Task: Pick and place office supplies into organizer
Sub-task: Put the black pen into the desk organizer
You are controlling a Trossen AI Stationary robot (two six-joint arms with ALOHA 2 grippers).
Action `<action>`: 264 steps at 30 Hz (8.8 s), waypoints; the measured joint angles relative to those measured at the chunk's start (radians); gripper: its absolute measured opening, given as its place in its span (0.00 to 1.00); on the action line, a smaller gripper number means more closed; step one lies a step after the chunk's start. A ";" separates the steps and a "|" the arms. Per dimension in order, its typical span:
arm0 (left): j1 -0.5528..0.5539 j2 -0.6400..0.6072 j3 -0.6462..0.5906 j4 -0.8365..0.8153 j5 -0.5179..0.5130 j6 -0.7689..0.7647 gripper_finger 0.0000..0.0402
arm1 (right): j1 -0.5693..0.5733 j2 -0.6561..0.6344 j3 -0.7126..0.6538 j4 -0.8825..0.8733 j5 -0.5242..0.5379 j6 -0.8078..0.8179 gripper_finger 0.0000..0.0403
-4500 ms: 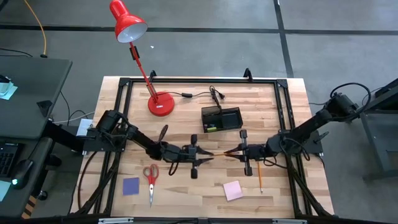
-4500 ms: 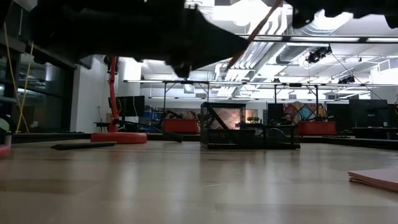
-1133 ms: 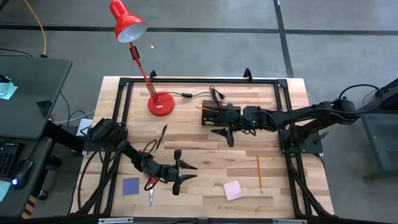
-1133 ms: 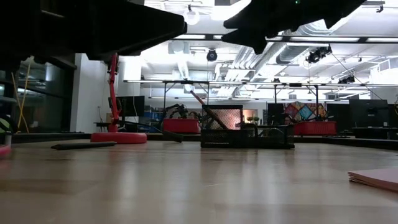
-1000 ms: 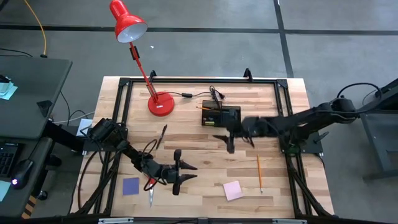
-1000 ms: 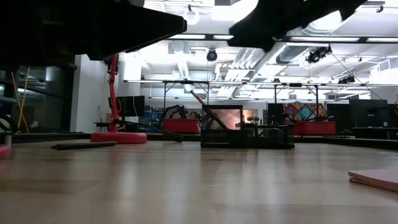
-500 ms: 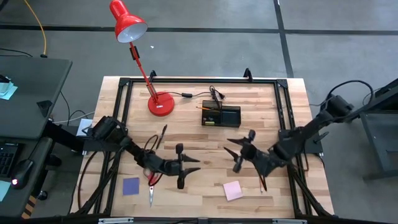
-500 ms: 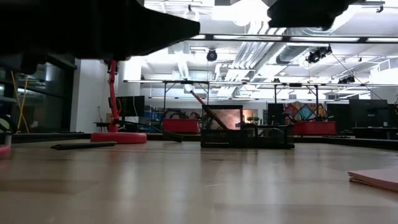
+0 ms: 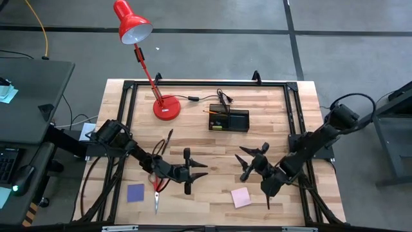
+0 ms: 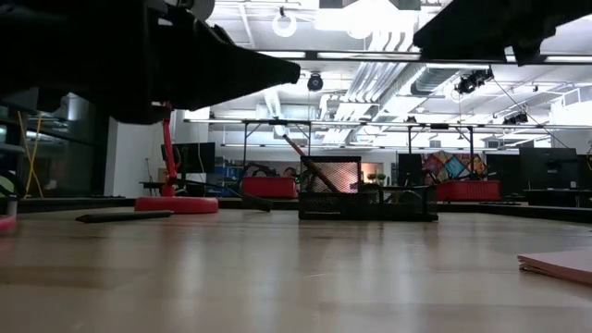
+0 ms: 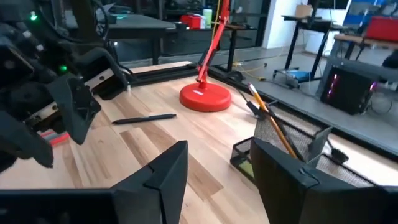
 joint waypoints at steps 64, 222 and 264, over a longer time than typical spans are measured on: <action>-0.140 -0.150 -0.377 -0.313 -0.885 -1.002 0.32 | 0.031 0.154 0.000 -0.086 -0.229 -0.138 0.41; 0.032 -0.164 -0.099 0.123 -0.008 -0.264 0.04 | -0.051 0.153 0.000 0.530 -0.460 -0.465 0.56; 0.032 -0.165 -0.087 0.156 0.075 -0.209 0.04 | -0.329 0.175 0.072 0.721 -0.967 -0.545 0.38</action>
